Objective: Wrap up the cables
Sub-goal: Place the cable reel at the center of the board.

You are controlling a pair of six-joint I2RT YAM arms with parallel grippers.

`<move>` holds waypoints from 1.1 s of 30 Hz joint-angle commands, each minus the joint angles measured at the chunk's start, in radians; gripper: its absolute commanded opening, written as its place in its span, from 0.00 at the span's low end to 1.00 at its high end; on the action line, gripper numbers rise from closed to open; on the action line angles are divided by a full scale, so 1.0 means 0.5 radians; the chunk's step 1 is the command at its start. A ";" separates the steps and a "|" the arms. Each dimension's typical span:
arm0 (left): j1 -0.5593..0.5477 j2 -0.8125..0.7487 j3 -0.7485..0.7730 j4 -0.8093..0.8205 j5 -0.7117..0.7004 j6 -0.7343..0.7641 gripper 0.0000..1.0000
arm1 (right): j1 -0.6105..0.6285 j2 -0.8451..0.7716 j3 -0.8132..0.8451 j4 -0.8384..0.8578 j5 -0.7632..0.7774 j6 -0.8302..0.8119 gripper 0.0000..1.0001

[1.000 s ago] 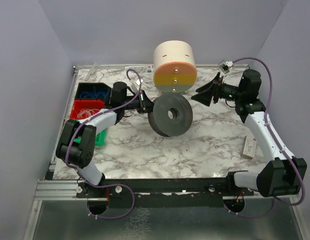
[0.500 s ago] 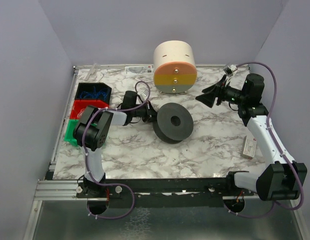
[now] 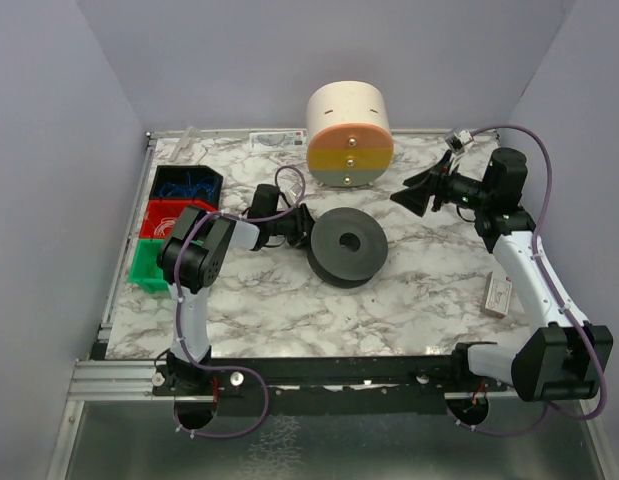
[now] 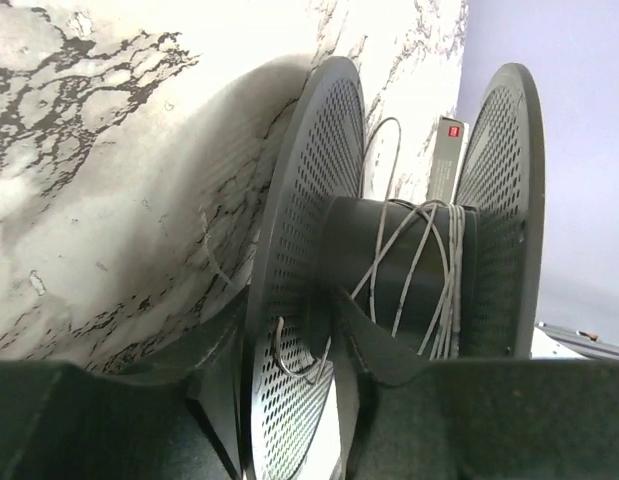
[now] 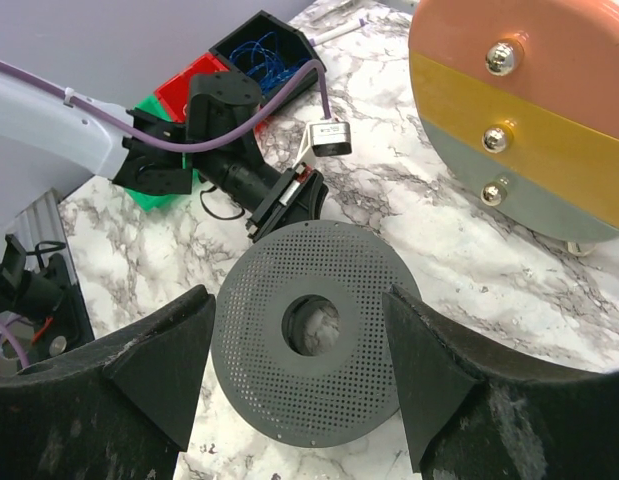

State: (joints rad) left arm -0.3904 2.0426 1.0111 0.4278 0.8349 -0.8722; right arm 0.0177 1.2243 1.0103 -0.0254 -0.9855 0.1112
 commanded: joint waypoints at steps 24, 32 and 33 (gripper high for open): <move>0.128 -0.262 0.052 -0.650 -0.527 0.581 0.73 | -0.008 -0.003 -0.049 -0.006 -0.036 -0.035 0.73; 0.211 -0.536 0.218 -1.074 -0.766 1.047 0.99 | -0.008 -0.085 -0.047 -0.097 0.119 -0.253 0.99; 0.221 -0.583 0.240 -1.136 -0.798 1.120 0.99 | -0.008 -0.101 -0.041 -0.120 0.147 -0.289 1.00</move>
State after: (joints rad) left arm -0.2993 1.8500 1.0660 0.0242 0.5472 -0.5018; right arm 0.0177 1.2175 1.0004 -0.0410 -0.9726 0.0521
